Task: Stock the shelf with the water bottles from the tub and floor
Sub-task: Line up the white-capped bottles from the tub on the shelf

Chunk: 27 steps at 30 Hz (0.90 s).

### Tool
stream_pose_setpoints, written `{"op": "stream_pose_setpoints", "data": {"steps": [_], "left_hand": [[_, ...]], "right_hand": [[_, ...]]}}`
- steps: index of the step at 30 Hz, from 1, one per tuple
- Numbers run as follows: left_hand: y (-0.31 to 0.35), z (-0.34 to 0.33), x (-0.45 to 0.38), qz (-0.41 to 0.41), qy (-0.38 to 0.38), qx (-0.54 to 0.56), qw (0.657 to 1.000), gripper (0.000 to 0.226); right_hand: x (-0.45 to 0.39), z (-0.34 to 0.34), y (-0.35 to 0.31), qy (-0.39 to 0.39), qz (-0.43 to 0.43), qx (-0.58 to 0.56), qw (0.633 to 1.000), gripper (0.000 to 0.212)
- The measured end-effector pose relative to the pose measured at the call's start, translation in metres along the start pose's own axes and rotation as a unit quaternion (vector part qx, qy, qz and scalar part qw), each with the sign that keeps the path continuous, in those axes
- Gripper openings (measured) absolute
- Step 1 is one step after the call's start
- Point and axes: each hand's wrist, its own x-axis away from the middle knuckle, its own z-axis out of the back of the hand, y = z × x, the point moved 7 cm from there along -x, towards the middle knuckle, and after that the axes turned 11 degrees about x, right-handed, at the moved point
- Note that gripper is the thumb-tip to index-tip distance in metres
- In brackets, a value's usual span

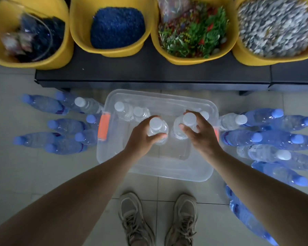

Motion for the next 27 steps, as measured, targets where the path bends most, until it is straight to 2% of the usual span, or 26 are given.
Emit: {"op": "stream_pose_setpoints", "data": {"steps": [4, 9, 11, 17, 23, 27], "left_hand": [[0.071, 0.019, 0.028, -0.015, 0.040, 0.016, 0.999, 0.041], [0.165, 0.049, 0.054, -0.047, 0.092, 0.058, 0.993, 0.035], [0.208, 0.067, 0.065, -0.064, 0.104, 0.068, 0.990, 0.041], [0.370, 0.132, 0.108, -0.146, 0.108, 0.058, 0.982, 0.033], [0.514, 0.198, 0.149, -0.187, 0.121, 0.046, 0.974, 0.028], [0.610, 0.230, 0.186, -0.208, 0.097, 0.017, 0.973, 0.023]], "right_hand": [[0.025, 0.039, -0.065, 0.026, 0.016, 0.016, 0.999, 0.039], [0.048, 0.100, -0.161, 0.069, 0.066, -0.013, 0.995, 0.018], [0.058, 0.128, -0.204, 0.072, 0.086, -0.022, 0.993, 0.015], [0.107, 0.219, -0.362, 0.092, 0.173, -0.007, 0.981, 0.019], [0.155, 0.292, -0.496, 0.088, 0.233, 0.002, 0.969, 0.012], [0.193, 0.335, -0.584, 0.089, 0.278, 0.005, 0.956, 0.011]]}}
